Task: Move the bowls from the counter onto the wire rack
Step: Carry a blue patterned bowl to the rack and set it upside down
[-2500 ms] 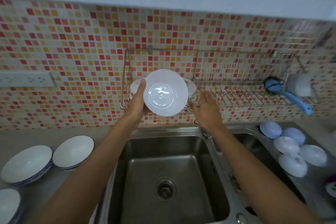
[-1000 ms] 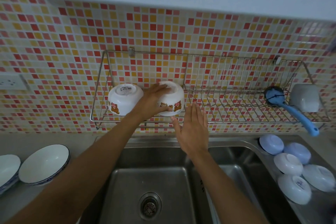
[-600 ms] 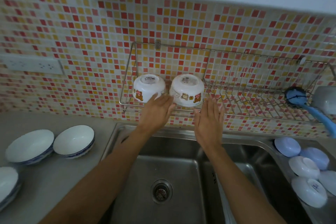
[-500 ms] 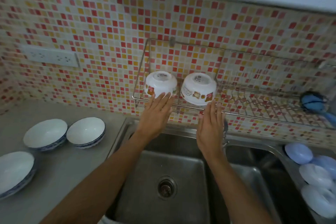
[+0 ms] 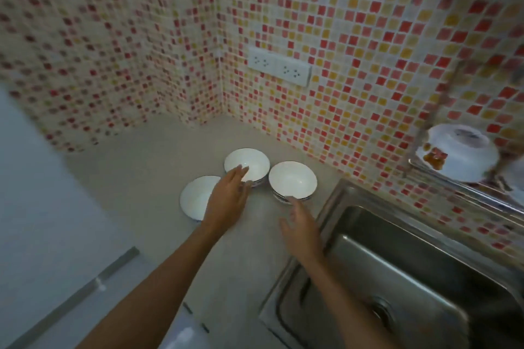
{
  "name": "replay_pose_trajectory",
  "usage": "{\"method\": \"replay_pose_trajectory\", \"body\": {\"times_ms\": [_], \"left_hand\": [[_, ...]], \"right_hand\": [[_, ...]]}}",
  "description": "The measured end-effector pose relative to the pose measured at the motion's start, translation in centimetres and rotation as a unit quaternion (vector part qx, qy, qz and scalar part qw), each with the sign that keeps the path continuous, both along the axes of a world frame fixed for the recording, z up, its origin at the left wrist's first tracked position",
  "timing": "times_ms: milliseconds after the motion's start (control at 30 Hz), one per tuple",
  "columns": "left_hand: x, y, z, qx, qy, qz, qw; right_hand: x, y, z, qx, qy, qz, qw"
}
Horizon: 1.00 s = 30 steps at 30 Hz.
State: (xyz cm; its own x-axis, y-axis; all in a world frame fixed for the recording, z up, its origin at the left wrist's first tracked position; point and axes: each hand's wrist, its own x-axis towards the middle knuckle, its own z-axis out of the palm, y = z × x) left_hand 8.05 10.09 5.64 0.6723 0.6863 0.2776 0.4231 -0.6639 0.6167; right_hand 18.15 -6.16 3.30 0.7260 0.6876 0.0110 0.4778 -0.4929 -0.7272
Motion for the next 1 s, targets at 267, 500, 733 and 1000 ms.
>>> {"method": "replay_pose_trajectory", "body": {"times_ms": [267,500,733,1000], "left_hand": [[-7.7,11.0,-7.0,-0.209,0.084,0.178,0.958],[-7.7,13.0,-9.1,-0.320,0.109,0.119,0.933],[-6.8,11.1,-7.7,-0.377,0.048,0.098,0.920],[0.2,4.4,-1.3,-0.510,-0.056,-0.026,0.858]], "right_hand": [[-5.4,13.2,-3.6,-0.079,0.136,-0.010,0.987],[-6.3,16.4,-6.2,-0.089,0.169,-0.095,0.977],[-6.1,14.7,-5.9,-0.054,0.162,-0.136,0.976],[-3.1,6.3,-1.4,0.079,0.131,-0.235,0.960]]}}
